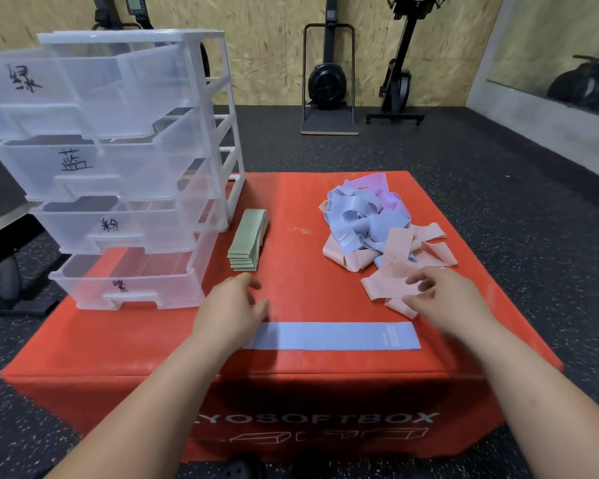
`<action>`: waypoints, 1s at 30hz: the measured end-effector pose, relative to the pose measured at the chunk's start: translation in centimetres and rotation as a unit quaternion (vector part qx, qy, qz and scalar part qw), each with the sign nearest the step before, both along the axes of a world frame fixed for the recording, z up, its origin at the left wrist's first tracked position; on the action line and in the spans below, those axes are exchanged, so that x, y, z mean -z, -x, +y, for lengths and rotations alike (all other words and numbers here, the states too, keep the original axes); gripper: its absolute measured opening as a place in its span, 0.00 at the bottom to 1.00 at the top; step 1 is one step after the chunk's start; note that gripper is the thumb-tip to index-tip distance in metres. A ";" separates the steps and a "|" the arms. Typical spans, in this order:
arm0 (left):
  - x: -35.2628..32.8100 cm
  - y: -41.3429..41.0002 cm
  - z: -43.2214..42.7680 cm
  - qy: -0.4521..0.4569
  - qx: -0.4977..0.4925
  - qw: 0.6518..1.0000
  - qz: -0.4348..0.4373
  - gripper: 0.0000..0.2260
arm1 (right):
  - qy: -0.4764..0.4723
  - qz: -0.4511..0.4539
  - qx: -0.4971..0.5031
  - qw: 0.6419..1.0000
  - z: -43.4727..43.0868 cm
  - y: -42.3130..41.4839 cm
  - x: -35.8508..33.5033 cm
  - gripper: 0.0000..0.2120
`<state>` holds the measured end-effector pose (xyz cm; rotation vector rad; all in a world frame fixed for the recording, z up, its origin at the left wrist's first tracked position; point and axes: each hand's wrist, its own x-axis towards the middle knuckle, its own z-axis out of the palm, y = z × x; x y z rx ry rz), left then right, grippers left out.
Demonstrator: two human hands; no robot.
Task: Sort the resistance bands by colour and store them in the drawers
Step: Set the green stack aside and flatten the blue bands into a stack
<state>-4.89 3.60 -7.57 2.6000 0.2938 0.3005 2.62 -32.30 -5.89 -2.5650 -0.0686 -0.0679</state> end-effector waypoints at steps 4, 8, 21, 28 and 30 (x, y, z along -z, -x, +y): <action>-0.4 -2.2 -2.5 0.020 0.032 0.999 -0.002 0.11 | 0.033 -0.062 -0.068 0.995 2.7 -2.5 0.4 0.16; 0.1 -4.7 -4.6 0.020 0.056 0.998 -0.013 0.12 | 0.094 -0.090 -0.113 0.985 5.7 -4.9 1.2 0.18; 1.8 -9.6 -6.1 0.032 0.082 0.995 -0.036 0.10 | 0.216 -0.079 -0.091 0.969 8.0 -12.2 3.6 0.15; 1.4 -9.6 -6.5 0.045 0.095 0.994 -0.038 0.10 | 0.105 -0.170 -0.020 0.980 7.3 -12.0 1.6 0.12; 1.2 -9.3 -6.6 0.045 0.100 0.993 -0.036 0.10 | 0.104 -0.192 0.002 0.976 6.6 -11.7 1.2 0.09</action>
